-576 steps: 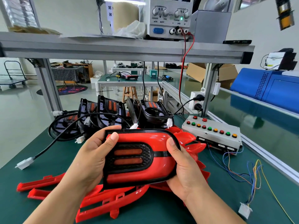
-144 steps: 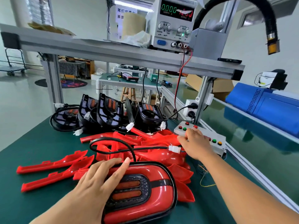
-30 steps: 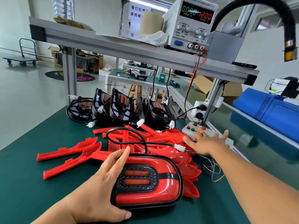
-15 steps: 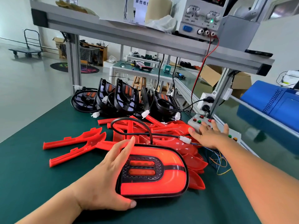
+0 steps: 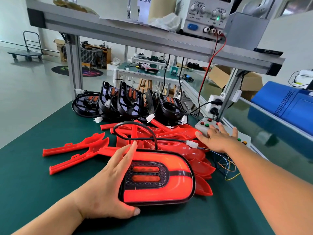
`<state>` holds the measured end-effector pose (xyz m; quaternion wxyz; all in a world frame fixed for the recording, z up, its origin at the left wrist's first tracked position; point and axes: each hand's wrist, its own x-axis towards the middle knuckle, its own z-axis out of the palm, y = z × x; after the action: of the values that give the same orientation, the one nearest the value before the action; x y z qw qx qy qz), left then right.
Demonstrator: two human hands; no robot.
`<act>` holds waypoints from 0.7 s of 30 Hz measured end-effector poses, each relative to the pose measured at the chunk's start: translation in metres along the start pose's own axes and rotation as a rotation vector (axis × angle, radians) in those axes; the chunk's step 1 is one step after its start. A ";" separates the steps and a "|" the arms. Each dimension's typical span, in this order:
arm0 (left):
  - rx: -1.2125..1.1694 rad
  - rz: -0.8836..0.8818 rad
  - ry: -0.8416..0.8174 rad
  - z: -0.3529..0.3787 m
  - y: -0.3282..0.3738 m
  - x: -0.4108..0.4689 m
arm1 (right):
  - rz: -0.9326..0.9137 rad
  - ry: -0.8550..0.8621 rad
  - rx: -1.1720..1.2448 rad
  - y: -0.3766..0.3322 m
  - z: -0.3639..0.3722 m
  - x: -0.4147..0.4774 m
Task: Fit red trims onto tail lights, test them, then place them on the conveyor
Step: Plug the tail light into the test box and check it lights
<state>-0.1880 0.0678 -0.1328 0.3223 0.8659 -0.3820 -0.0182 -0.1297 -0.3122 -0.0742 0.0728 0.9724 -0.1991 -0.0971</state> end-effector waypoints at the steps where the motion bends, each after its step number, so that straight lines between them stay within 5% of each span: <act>1: -0.002 -0.001 -0.003 0.000 0.000 0.000 | 0.000 0.005 -0.002 0.000 0.000 0.000; 21: 0.002 0.030 0.007 0.000 0.000 0.000 | 0.004 0.030 0.040 0.003 0.002 0.007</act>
<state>-0.1878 0.0678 -0.1324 0.3231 0.8604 -0.3940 -0.0099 -0.1249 -0.3175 -0.0763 0.0563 0.9746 -0.2019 -0.0784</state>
